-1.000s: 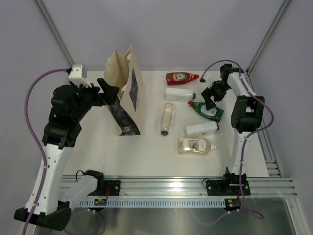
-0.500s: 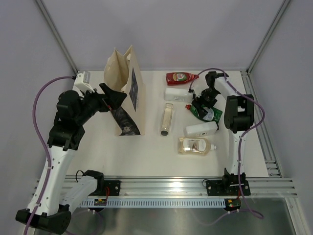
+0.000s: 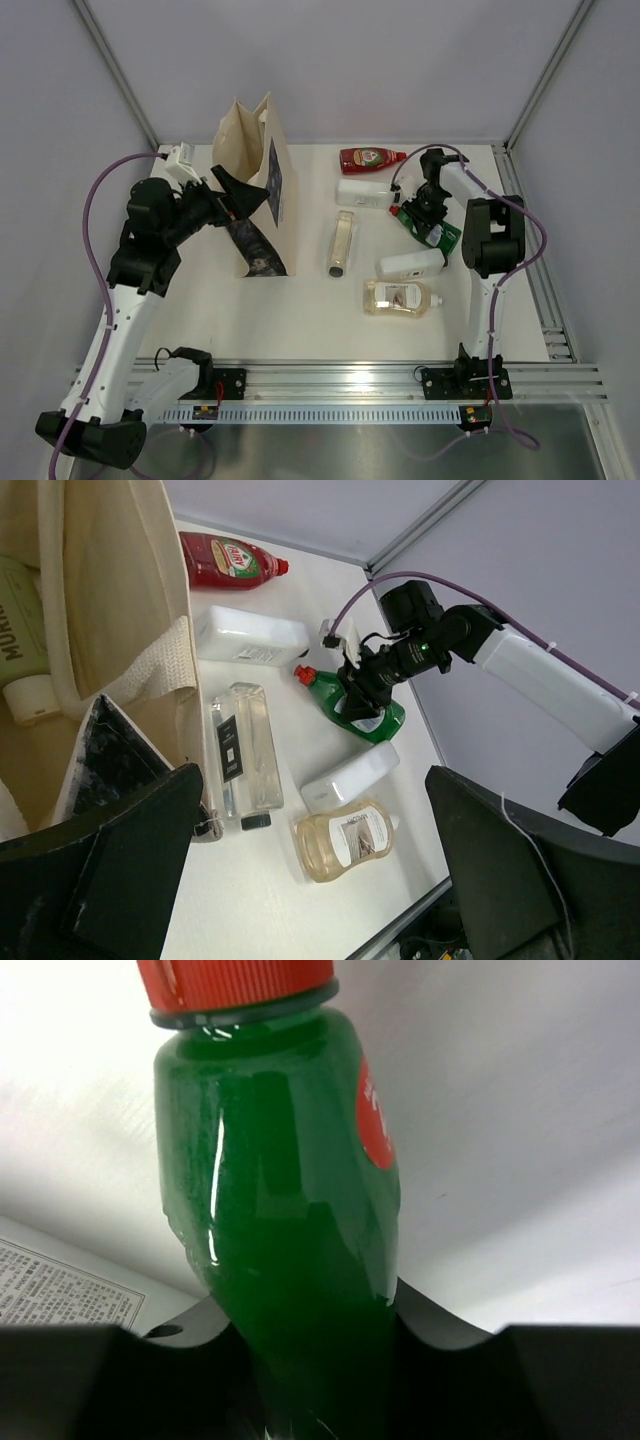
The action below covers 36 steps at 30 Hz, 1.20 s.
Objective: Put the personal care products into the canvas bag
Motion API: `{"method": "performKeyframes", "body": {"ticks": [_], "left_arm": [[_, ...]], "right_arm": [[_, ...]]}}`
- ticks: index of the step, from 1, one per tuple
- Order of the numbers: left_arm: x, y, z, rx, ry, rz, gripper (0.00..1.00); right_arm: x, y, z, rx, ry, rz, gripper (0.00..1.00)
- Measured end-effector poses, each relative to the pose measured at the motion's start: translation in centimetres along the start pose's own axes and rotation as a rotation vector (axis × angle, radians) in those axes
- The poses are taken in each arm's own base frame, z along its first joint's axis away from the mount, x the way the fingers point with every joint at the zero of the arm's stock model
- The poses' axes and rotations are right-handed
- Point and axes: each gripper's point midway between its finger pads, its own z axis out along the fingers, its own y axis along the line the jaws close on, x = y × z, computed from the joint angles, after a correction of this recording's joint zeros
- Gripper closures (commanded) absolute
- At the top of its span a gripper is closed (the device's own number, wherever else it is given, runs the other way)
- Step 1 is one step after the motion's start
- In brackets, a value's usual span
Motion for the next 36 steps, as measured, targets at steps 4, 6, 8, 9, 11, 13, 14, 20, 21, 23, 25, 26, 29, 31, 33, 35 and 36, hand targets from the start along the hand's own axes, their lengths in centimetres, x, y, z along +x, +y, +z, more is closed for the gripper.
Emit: {"method": "performKeyframes", "body": {"ticks": [4,6,8,9,11,13,14,20,21,23,25,26,29,31,33,35,36], "left_arm": [[0.7,0.3,0.4,0.006,0.022,-0.027,0.01],[0.9,0.2,0.7,0.013,0.033,-0.037,0.01],[1.2,0.0,1.1,0.025,0.048,-0.046,0.01],[1.4,-0.3,1.4,0.037,0.055,-0.048,0.01],[2.0,-1.1,2.2,0.066,0.077,-0.052,0.01],[2.6,-1.9,3.1,0.095,0.103,-0.058,0.01],[3.0,-2.5,3.6,0.109,0.120,-0.060,0.01],[5.7,-6.4,7.3,0.198,0.240,-0.067,0.01],[6.2,-6.9,8.0,0.208,0.259,-0.070,0.01],[7.0,-7.8,9.3,0.228,0.294,-0.076,0.01],[7.8,-8.4,10.5,0.240,0.325,-0.080,0.01],[8.1,-8.6,11.0,0.245,0.335,-0.080,0.01],[8.6,-9.0,12.0,0.252,0.356,-0.078,0.01],[8.7,-9.0,12.1,0.248,0.359,-0.072,0.01],[8.5,-8.8,12.1,0.232,0.357,-0.057,0.01],[8.2,-8.5,12.0,0.209,0.347,-0.039,0.01],[8.0,-8.1,12.0,0.188,0.338,-0.026,0.01]], "right_arm": [[-0.1,-0.5,-0.4,-0.065,-0.088,0.107,1.00],[-0.1,-1.1,-1.0,-0.113,-0.151,0.179,1.00],[-0.4,-1.8,-2.0,-0.165,-0.231,0.257,1.00],[-0.5,-2.3,-2.7,-0.184,-0.271,0.295,1.00],[-0.9,-3.2,-3.9,-0.217,-0.353,0.362,1.00],[-1.4,-3.2,-5.1,-0.247,-0.411,0.411,1.00],[-1.8,-3.0,-5.8,-0.265,-0.445,0.431,1.00],[-5.8,0.6,-11.0,-0.423,-0.647,0.541,1.00],[-6.4,1.2,-12.0,-0.455,-0.679,0.559,1.00],[-7.4,2.4,-13.9,-0.529,-0.735,0.580,1.00],[-8.3,3.5,-15.8,-0.607,-0.789,0.589,1.00],[-8.5,3.8,-16.4,-0.633,-0.807,0.591,1.00],[-8.8,5.3,-18.0,-0.708,-0.844,0.589,1.00],[-8.8,6.0,-18.9,-0.735,-0.858,0.579,1.00],[-8.9,6.8,-19.6,-0.750,-0.869,0.561,1.00],[-9.1,7.6,-20.2,-0.758,-0.874,0.542,1.00],[-9.3,7.9,-20.5,-0.759,-0.877,0.529,1.00]]}}
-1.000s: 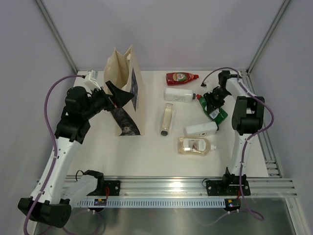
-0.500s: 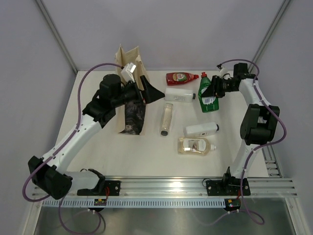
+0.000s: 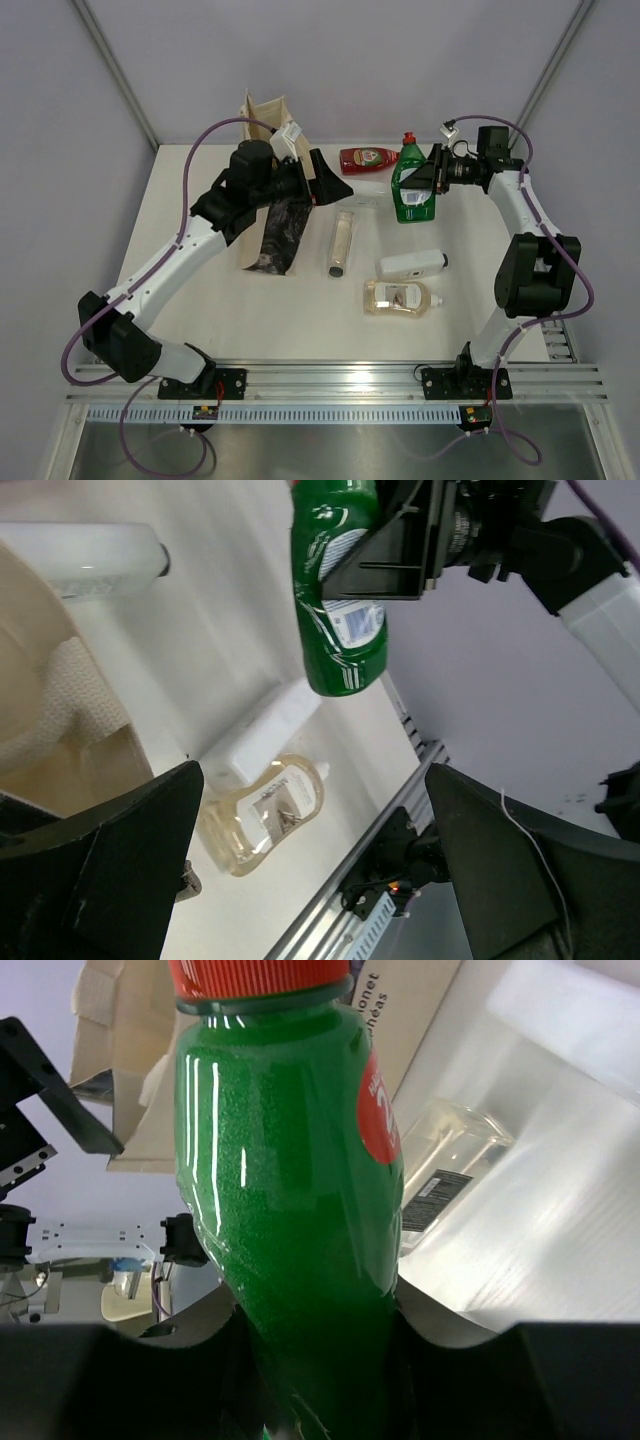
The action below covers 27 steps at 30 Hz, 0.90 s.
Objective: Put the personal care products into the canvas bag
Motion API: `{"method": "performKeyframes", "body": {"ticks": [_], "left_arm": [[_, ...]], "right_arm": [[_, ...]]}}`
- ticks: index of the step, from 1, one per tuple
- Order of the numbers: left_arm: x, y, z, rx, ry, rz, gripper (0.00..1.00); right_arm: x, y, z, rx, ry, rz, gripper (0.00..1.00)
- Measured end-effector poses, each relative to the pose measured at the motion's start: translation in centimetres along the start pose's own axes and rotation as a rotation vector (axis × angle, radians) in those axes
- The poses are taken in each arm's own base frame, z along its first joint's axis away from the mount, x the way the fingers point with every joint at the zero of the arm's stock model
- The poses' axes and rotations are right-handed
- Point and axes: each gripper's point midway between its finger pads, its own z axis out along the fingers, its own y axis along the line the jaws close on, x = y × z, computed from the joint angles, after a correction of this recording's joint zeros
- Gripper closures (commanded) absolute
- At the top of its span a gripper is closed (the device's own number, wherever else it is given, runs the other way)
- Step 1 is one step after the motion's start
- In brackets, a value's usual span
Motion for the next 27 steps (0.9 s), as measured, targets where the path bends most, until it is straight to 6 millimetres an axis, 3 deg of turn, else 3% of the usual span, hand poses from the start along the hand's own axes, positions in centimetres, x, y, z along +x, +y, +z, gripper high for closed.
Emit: {"method": "performKeyframes", "body": {"ticks": [4,9,12,21,27], "left_arm": [[-0.6,0.9,-1.3,-0.079,-0.040,0.038,0.01],[-1.1,1.6,-4.5,-0.182,-0.092,0.091,0.01],[-1.3,2.0,-6.9,-0.235,-0.130,0.141,0.01],[-3.3,1.8,-15.1,-0.371,-0.310,0.284,0.01],[-3.1,2.8,-20.5,-0.470,-0.436,0.296,0.01]], "right_arm": [[0.4,1.6,0.9,-0.023,0.021,-0.028,1.00],[0.0,4.1,3.3,-0.013,0.046,-0.054,1.00],[-1.1,7.1,5.4,-0.003,0.036,-0.104,1.00],[-5.8,20.2,13.4,-0.107,-0.086,-0.271,1.00],[-8.5,25.3,20.4,-0.174,-0.199,-0.296,1.00]]}}
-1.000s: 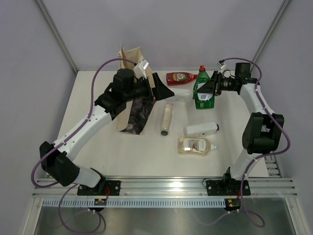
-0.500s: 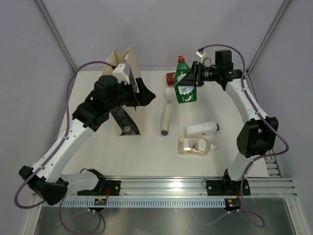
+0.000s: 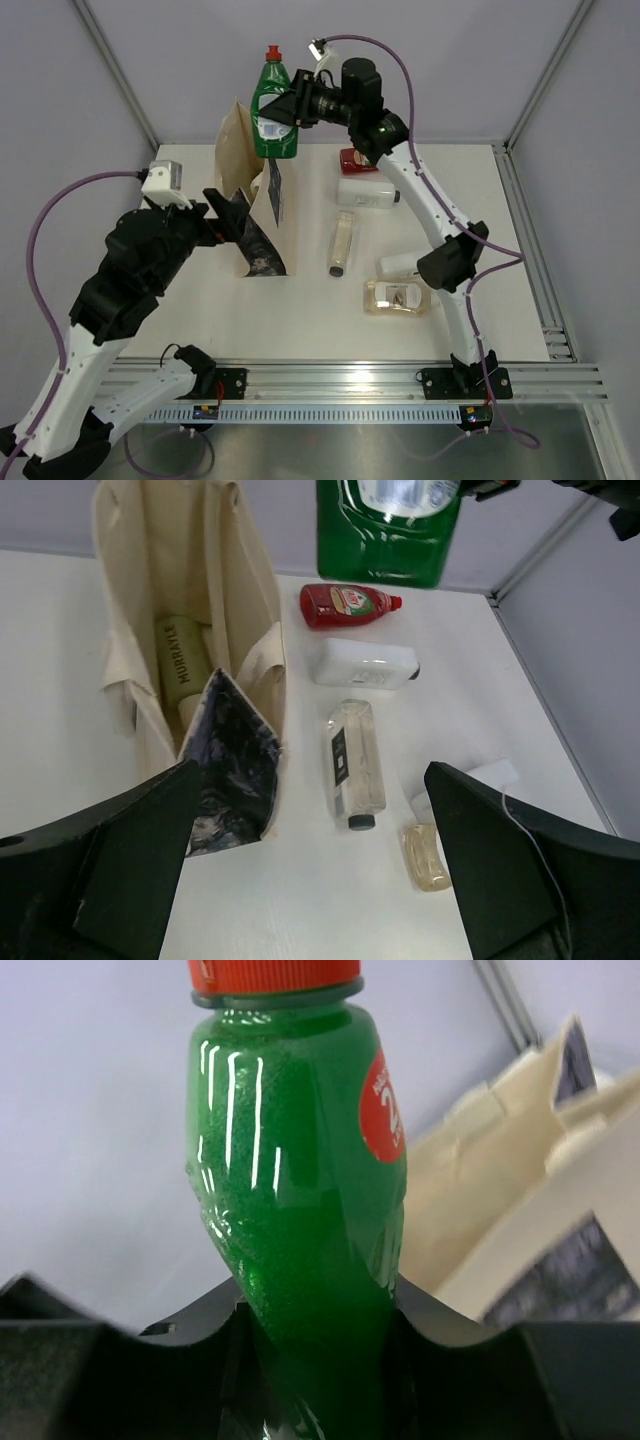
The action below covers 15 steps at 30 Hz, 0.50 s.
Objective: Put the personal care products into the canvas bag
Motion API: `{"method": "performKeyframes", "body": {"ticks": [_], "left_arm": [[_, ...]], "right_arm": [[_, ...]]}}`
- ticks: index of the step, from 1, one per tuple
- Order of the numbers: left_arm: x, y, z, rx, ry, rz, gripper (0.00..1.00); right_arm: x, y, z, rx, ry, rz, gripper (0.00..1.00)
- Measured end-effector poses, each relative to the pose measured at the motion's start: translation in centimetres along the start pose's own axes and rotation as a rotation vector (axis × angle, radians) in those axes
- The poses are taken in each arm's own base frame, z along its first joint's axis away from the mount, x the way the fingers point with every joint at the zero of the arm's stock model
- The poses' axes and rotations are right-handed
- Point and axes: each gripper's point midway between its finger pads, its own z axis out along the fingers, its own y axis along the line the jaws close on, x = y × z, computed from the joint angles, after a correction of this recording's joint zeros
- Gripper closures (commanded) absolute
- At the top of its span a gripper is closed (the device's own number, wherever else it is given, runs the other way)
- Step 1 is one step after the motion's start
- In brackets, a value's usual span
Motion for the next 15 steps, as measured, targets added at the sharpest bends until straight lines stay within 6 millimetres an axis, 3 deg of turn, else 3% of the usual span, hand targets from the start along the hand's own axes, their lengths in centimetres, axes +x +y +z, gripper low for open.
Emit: {"method": "performKeyframes", "body": {"ticks": [4,9,15], "left_arm": [[-0.3,1.8,-2.4,-0.050,-0.051,-0.006,0.01],[-0.8,3.3,-4.6,-0.099,-0.096,-0.021,0.01],[0.2,4.6,-5.2,-0.152,-0.075,-0.026,0.01]], "right_arm": [[0.2,0.3,4.5,0.016,-0.099,-0.035,1.00],[3.2,-0.8,9.1,0.098,-0.157,-0.084,1.00],[6.6,-3.7,11.5,0.188,-0.147,-0.163,0.98]]}}
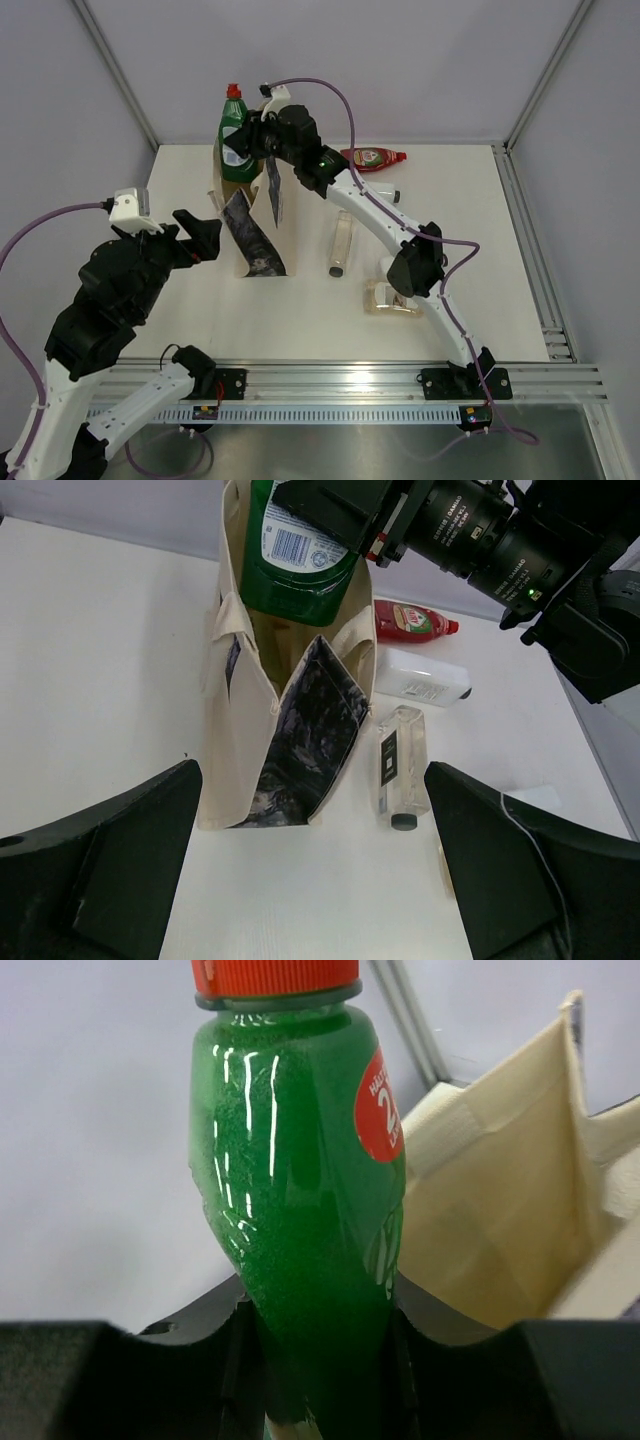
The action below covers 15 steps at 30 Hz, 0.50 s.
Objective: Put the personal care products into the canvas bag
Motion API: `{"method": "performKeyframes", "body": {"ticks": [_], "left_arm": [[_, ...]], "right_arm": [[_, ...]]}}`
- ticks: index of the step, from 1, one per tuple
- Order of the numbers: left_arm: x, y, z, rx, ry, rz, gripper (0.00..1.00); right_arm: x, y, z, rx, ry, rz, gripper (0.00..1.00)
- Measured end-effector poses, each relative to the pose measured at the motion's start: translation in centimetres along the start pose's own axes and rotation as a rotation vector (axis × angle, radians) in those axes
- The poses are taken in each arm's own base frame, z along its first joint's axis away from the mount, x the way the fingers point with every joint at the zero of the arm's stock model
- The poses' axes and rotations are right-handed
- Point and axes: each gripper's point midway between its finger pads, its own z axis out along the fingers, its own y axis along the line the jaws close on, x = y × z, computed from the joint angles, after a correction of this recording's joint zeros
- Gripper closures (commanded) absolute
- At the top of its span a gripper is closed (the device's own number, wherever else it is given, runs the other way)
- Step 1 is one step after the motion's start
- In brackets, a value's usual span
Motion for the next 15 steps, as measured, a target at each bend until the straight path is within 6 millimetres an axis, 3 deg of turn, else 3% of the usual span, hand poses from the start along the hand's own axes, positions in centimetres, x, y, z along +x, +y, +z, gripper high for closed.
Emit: {"method": "performKeyframes", "body": {"ticks": [2,6,7,10,12,15], "left_arm": [[0.5,0.4,0.0,-0.013,0.009,0.004,0.01],[1.3,0.9,0.1,-0.032,0.025,0.012,0.01],[1.4,0.9,0.2,-0.034,0.029,0.014,0.01],[1.8,1.0,0.4,-0.039,0.038,0.018,0.01],[1.9,1.0,0.5,-0.039,0.039,0.019,0.01],[2.2,1.0,0.6,-0.040,0.043,0.020,0.01]], "right_arm": [[0.5,-1.1,0.3,0.026,-0.006,-0.038,0.93],[1.8,-3.7,0.6,0.083,-0.003,-0.123,0.69],[2.2,-4.3,0.5,0.093,0.002,-0.146,0.57],[3.6,-5.4,0.1,0.108,0.041,-0.201,0.44],[3.9,-5.5,-0.1,0.100,0.046,-0.232,0.36],[2.8,-4.6,-0.4,0.067,0.020,-0.274,0.24]]}}
